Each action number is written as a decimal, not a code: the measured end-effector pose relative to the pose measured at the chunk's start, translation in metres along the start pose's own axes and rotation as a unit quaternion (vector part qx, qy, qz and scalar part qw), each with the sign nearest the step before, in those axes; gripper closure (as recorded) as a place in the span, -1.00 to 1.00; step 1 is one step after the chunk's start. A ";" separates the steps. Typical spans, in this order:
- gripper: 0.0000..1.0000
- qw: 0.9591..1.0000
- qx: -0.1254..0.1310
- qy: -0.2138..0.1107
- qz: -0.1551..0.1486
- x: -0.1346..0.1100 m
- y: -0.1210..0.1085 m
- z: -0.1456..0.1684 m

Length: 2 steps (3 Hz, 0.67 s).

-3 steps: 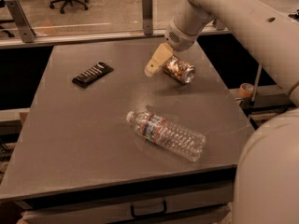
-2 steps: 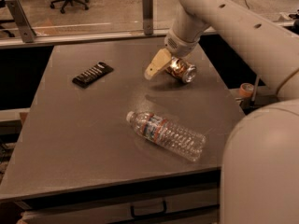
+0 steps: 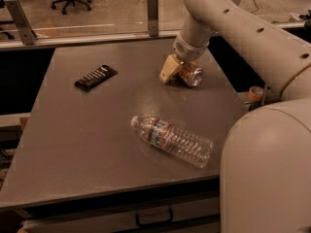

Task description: Place orange can upright

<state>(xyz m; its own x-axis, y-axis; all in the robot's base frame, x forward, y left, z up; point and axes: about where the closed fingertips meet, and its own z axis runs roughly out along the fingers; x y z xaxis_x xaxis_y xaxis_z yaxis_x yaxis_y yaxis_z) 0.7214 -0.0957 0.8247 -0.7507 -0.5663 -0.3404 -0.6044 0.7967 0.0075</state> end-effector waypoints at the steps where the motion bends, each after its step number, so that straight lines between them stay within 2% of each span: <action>1: 0.27 1.000 0.001 -0.002 0.001 -0.001 -0.001 -0.004; 2: 0.76 1.000 0.001 -0.002 0.001 -0.003 -0.001 -0.009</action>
Offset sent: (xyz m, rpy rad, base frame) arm -0.0198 -0.0081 0.1248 0.1485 -0.2832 0.1971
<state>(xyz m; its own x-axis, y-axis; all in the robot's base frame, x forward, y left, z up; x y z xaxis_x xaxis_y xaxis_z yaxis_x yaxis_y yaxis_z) 0.7220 -0.0967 0.8338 -0.7507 -0.5642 -0.3436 -0.6026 0.7980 0.0064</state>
